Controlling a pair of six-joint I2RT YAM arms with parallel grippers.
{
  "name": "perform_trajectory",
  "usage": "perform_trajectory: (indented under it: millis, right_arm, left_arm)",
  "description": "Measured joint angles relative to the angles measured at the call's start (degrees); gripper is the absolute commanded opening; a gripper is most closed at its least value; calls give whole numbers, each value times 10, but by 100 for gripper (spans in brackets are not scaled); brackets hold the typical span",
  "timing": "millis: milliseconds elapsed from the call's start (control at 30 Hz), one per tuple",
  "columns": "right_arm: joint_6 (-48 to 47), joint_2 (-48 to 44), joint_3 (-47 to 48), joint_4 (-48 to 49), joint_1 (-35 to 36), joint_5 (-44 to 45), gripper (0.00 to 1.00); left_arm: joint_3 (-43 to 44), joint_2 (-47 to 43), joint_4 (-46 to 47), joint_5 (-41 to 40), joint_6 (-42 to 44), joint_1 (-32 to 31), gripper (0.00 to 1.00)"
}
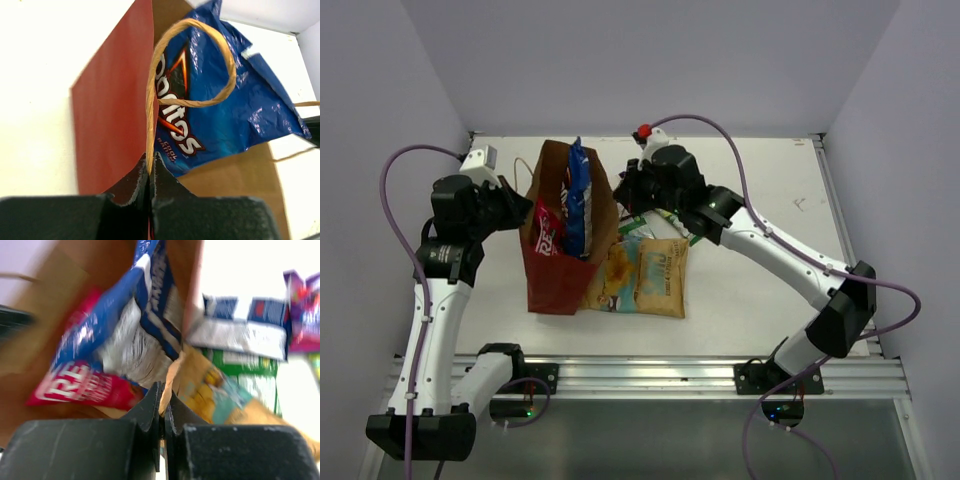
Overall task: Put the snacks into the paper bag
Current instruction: Adjust the paper bag at the center of the board.
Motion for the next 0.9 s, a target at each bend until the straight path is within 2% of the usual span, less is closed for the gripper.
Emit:
perform_trajectory:
  millis: [233, 333, 633, 733, 800, 900]
  right_arm:
    - [-37, 30, 173, -56, 43, -9, 0]
    - [-44, 43, 198, -56, 70, -14, 0]
    - [-28, 49, 109, -57, 79, -29, 0]
    - [-22, 49, 85, -53, 80, -30, 10]
    - [-20, 47, 72, -51, 80, -27, 12]
    - [-18, 37, 47, -55, 81, -18, 23]
  left_arm:
    - [7, 4, 14, -59, -10, 0, 0]
    - [-3, 2, 17, -86, -16, 0, 0]
    - [-21, 14, 18, -134, -17, 0, 0]
    - [-15, 19, 24, -139, -16, 0, 0]
    - [-11, 21, 29, -135, -12, 0, 0]
    - [-11, 22, 32, -124, -9, 0, 0]
